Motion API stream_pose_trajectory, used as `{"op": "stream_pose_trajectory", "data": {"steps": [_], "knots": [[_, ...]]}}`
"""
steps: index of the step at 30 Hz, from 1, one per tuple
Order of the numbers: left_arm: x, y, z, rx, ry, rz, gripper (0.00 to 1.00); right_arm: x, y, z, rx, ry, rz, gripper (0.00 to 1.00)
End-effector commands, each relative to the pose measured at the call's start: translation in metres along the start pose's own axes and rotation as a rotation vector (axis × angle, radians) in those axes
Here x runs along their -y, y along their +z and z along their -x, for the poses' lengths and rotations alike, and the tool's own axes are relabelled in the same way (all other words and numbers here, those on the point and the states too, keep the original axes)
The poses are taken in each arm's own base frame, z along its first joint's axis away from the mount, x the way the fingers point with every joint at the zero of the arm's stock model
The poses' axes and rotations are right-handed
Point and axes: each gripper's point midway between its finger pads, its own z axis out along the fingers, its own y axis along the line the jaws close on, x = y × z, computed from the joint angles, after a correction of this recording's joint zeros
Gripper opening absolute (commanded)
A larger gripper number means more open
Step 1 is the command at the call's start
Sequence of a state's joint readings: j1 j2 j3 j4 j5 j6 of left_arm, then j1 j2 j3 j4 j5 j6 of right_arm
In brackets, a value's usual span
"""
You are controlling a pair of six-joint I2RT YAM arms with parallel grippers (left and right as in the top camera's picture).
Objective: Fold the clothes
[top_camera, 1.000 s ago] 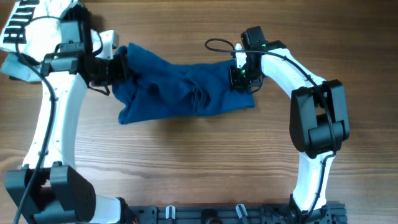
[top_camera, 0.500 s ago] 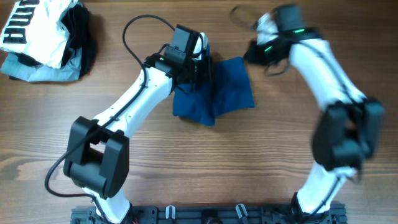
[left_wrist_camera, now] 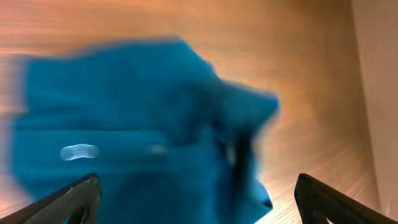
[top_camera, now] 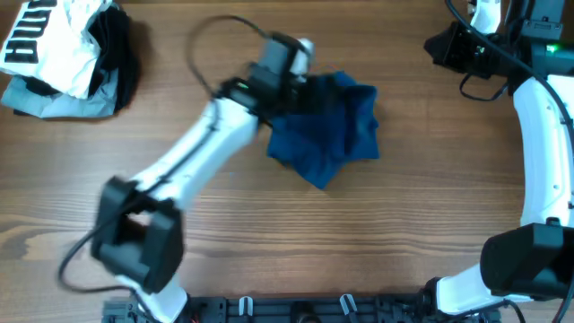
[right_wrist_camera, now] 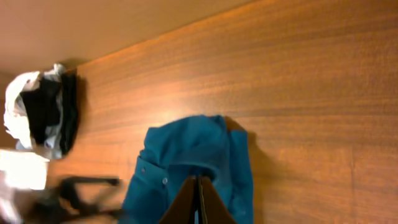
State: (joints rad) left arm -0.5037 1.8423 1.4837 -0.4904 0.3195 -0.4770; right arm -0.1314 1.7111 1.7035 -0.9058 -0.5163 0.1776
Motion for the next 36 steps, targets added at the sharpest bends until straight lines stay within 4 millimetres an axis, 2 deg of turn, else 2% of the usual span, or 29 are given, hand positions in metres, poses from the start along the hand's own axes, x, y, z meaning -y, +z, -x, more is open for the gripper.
{"op": "stream_pose_trajectory", "data": {"steps": [1, 2, 3, 5, 6, 8, 10, 11, 13, 15, 16, 18, 22, 24, 25, 27, 28, 29, 31, 33, 34, 36], "knots": [[-0.022, -0.130, 0.079, 0.274, -0.076, 0.016, 1.00, -0.005, 0.035, -0.033, -0.146, -0.059, 0.018, 0.18], [-0.044, -0.156, 0.086, 0.316, -0.120, 0.058, 1.00, -0.012, 0.046, -0.048, -0.203, -0.094, 0.019, 0.31], [-0.061, -0.170, 0.088, 0.330, -0.156, 0.087, 1.00, -0.016, 0.055, -0.060, -0.249, -0.113, 0.007, 0.38], [-0.080, -0.178, 0.081, 0.309, -0.203, 0.129, 1.00, -0.014, 0.075, -0.093, -0.369, -0.145, -0.114, 0.54], [-0.087, -0.177, 0.075, 0.282, -0.213, 0.147, 1.00, -0.007, 0.082, -0.110, -0.426, -0.129, -0.197, 0.58], [-0.092, -0.172, 0.065, 0.237, -0.181, 0.177, 1.00, -0.004, 0.095, -0.138, -0.509, -0.118, -0.227, 0.59], [-0.095, -0.166, 0.061, 0.213, -0.183, 0.186, 1.00, 0.004, 0.104, -0.159, -0.563, -0.085, -0.250, 0.53], [-0.097, -0.164, 0.060, 0.204, -0.188, 0.189, 1.00, 0.016, 0.106, -0.167, -0.571, -0.056, -0.310, 0.43], [-0.098, -0.162, 0.058, 0.196, -0.187, 0.193, 1.00, 0.046, 0.100, -0.168, -0.556, -0.048, -0.459, 0.34], [-0.097, -0.158, 0.056, 0.183, -0.182, 0.193, 1.00, 0.052, 0.099, -0.167, -0.552, -0.044, -0.475, 0.12], [-0.097, -0.157, 0.055, 0.178, -0.182, 0.194, 1.00, 0.054, 0.101, -0.167, -0.546, -0.045, -0.475, 0.04], [-0.095, -0.150, 0.050, 0.155, -0.177, 0.197, 1.00, 0.062, 0.112, -0.178, -0.540, -0.045, -0.472, 0.04], [-0.099, -0.135, 0.036, 0.086, -0.123, 0.246, 1.00, 0.098, 0.123, -0.211, -0.541, 0.035, -0.489, 0.04], [-0.098, -0.125, 0.030, 0.050, -0.095, 0.250, 1.00, 0.112, 0.121, -0.209, -0.529, 0.084, -0.482, 0.06], [-0.096, -0.117, 0.025, 0.025, -0.077, 0.250, 1.00, 0.117, 0.119, -0.206, -0.519, 0.106, -0.473, 0.17], [-0.089, -0.099, 0.012, -0.037, -0.012, 0.245, 1.00, 0.118, 0.117, -0.204, -0.524, 0.140, -0.399, 0.56], [-0.084, -0.090, 0.007, -0.064, 0.016, 0.239, 1.00, 0.115, 0.117, -0.201, -0.518, 0.159, -0.359, 0.70], [-0.079, -0.082, 0.001, -0.085, 0.031, 0.234, 1.00, 0.108, 0.117, -0.195, -0.510, 0.165, -0.304, 0.77], [-0.067, -0.065, -0.012, -0.132, 0.069, 0.221, 1.00, 0.097, 0.113, -0.175, -0.471, 0.159, -0.235, 0.81], [-0.046, -0.041, -0.036, -0.212, 0.214, 0.192, 1.00, 0.087, 0.100, -0.134, -0.363, 0.128, -0.218, 0.85], [-0.039, -0.031, -0.047, -0.248, 0.288, 0.181, 0.98, 0.084, 0.095, -0.122, -0.332, 0.119, -0.214, 0.86], [-0.035, -0.015, -0.062, -0.304, 0.405, 0.170, 0.88, 0.081, 0.093, -0.114, -0.311, 0.112, -0.210, 0.86]]}}
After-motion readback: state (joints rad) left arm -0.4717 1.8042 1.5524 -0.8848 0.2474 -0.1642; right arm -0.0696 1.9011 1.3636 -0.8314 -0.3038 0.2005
